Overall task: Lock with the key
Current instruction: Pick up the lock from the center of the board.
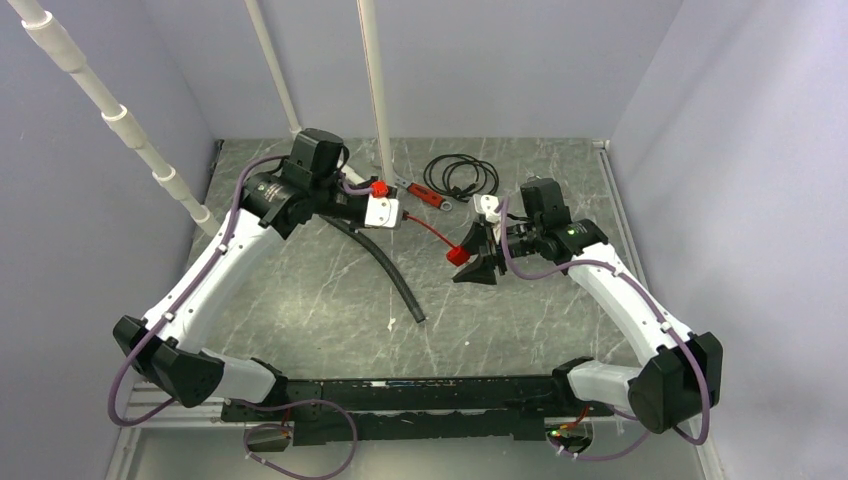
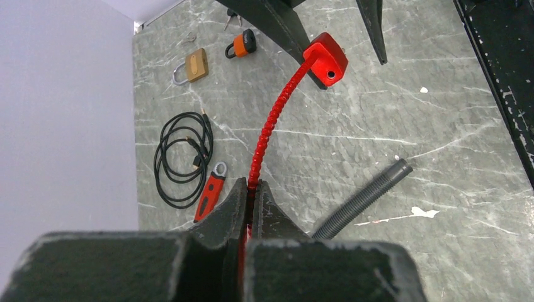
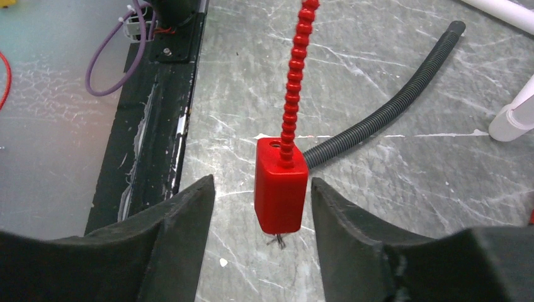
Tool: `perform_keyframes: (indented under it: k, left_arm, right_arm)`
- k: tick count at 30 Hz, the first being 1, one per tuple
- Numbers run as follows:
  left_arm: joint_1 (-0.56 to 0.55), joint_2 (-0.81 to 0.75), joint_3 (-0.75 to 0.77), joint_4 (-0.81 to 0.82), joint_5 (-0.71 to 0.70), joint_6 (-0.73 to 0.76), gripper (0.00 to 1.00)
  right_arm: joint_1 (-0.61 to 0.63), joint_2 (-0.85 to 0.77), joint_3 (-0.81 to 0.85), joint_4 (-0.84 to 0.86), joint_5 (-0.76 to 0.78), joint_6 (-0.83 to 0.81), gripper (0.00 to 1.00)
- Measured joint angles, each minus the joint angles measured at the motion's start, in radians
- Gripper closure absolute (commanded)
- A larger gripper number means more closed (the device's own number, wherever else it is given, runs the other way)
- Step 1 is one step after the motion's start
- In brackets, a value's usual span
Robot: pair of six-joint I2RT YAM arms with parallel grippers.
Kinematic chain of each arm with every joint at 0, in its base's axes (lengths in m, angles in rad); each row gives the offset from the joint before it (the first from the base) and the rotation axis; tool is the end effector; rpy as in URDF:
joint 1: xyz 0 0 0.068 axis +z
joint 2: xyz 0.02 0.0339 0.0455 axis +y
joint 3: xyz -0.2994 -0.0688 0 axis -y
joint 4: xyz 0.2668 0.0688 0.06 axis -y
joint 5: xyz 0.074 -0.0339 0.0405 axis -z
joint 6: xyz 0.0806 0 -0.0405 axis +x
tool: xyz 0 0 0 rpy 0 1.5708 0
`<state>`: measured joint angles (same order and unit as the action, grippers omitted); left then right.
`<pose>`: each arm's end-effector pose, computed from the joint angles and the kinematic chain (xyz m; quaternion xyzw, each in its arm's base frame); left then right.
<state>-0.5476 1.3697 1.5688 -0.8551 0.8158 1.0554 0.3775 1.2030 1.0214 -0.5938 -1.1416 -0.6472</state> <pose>0.2360 -0.2127 0.4396 0.7135 0.4471 -0.2427 0.4818 0.2169 0.1648 0.3284 -0.5627 0.5736 0.4498 0.3899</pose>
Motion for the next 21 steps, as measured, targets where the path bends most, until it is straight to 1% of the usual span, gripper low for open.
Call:
perform_keyframes:
  k: [3, 17, 19, 21]
  left_arm:
    - [0.000, 0.000, -0.015, 0.023, -0.002, -0.011, 1.00]
    - [-0.004, 0.000, -0.018, 0.051, -0.002, -0.029, 1.00]
    - [-0.005, 0.000, -0.019, 0.051, -0.002, -0.029, 1.00]
    - [-0.006, 0.000, -0.023, 0.052, -0.002, -0.029, 1.00]
  right_arm:
    - [0.000, 0.007, 0.003, -0.011, -0.005, -0.007, 0.45]
    - [0.000, 0.015, 0.006, 0.007, -0.020, 0.037, 0.45]
    - [0.000, 0.015, 0.006, 0.021, -0.021, 0.050, 0.47]
    - [0.000, 0.015, 0.006, 0.035, -0.021, 0.065, 0.52]
